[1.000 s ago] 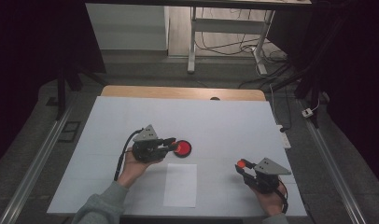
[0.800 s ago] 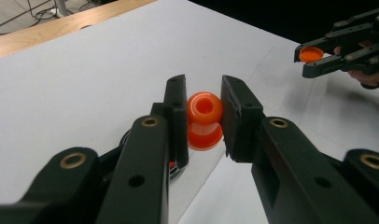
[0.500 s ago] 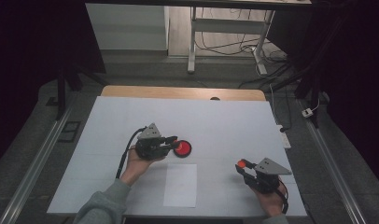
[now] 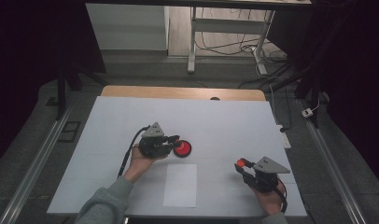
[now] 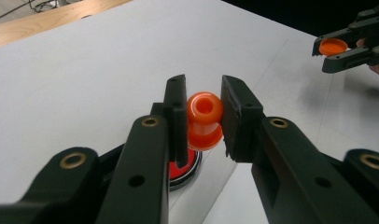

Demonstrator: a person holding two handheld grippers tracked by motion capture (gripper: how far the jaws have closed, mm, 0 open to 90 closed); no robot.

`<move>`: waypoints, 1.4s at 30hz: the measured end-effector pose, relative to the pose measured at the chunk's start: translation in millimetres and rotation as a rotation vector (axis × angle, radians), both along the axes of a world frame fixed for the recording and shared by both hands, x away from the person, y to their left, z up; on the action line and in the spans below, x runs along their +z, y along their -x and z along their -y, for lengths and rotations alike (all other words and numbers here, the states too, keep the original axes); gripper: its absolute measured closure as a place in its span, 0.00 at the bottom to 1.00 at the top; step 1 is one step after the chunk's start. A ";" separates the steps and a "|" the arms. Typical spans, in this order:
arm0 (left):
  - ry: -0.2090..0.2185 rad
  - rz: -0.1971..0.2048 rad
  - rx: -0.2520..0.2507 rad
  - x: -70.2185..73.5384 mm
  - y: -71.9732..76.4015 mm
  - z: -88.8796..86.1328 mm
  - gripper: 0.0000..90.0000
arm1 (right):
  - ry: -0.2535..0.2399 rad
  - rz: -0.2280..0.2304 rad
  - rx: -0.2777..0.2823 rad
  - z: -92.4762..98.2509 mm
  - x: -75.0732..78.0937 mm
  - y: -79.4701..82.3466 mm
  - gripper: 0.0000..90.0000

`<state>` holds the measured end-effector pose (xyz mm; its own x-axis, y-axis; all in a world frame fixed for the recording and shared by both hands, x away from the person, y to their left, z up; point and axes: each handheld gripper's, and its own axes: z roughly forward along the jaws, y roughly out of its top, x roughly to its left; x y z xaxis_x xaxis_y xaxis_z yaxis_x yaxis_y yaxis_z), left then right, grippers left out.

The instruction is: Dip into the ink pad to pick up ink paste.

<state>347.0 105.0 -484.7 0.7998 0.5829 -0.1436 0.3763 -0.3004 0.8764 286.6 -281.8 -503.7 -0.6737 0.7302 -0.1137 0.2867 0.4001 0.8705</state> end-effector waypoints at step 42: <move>-0.088 -0.030 0.045 -32.0 -26.9 16.1 0.81 | 0.008 0.004 -0.009 1.6 -0.4 4.8 0.71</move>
<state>373.8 88.9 -516.8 0.7685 0.6297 -0.1136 0.4170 -0.3581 0.8354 281.7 -283.3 -504.1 -0.6667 0.7352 -0.1226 0.2865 0.4046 0.8685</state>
